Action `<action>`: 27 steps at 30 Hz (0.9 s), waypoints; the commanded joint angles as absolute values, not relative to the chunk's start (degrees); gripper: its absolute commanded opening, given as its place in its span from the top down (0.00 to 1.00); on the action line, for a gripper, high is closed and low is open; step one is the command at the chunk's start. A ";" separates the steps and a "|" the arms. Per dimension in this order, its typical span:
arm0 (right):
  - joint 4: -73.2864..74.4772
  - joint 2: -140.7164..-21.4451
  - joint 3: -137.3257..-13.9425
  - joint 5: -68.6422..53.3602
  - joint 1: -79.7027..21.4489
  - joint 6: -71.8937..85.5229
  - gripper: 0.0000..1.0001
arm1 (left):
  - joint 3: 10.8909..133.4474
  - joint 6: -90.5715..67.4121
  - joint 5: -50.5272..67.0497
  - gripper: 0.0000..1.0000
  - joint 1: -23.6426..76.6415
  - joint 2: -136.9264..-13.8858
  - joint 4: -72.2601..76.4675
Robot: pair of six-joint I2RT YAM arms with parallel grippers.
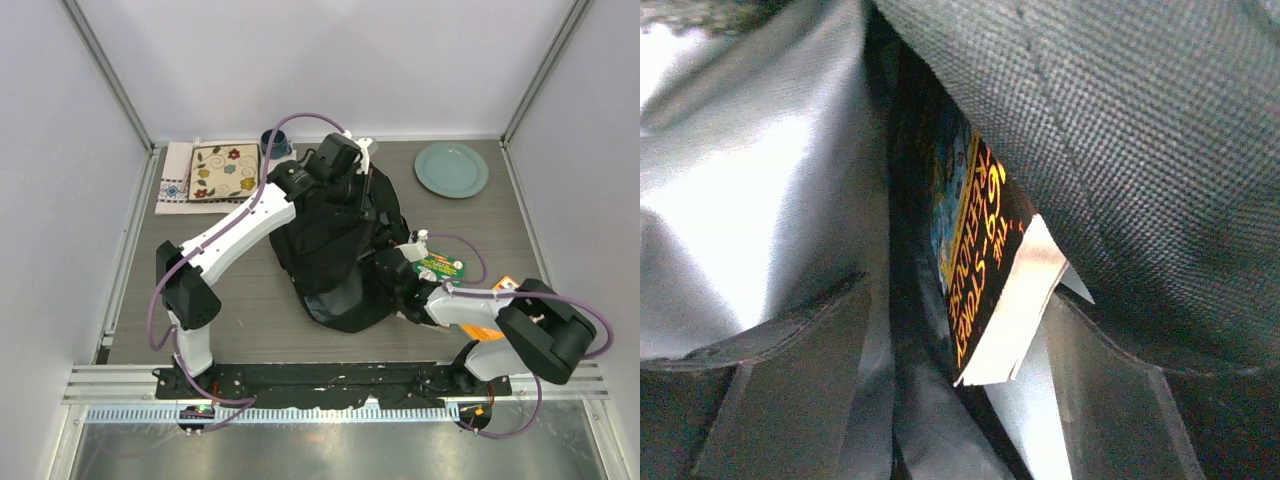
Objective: Pack the student bag
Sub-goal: Place the book in the student bag.
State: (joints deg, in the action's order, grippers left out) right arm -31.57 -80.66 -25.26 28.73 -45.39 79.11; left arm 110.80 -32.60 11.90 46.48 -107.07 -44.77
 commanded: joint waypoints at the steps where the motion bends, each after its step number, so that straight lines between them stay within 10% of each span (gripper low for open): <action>1: -23.55 -74.62 -25.58 24.88 -45.26 79.45 0.30 | 110.48 -32.25 11.07 1.00 45.62 -103.27 -41.31; 4: -27.84 -74.70 -23.73 23.91 -45.18 79.37 0.50 | 109.86 -32.69 11.34 1.00 45.70 -103.01 -40.61; 6: -28.74 -75.67 -24.51 23.73 -45.09 79.19 0.84 | 109.60 -32.96 11.60 1.00 45.62 -102.83 -40.34; 9: -30.48 -79.26 -26.53 23.12 -45.00 79.19 0.99 | 109.25 -33.40 12.48 1.00 45.70 -102.57 -39.82; 20: -40.01 -91.92 -33.03 30.42 -45.00 82.71 0.94 | 107.23 -34.89 13.98 1.00 45.70 -102.04 -38.14; 27: -28.92 -85.71 -31.47 23.30 -44.74 78.51 0.49 | 105.91 -33.66 9.68 1.00 45.53 -101.34 -39.90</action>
State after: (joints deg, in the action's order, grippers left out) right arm -33.32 -91.44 -32.25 25.52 -45.08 81.82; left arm 106.26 -34.11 11.55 45.93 -105.82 -41.85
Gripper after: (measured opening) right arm 0.444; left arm 0.010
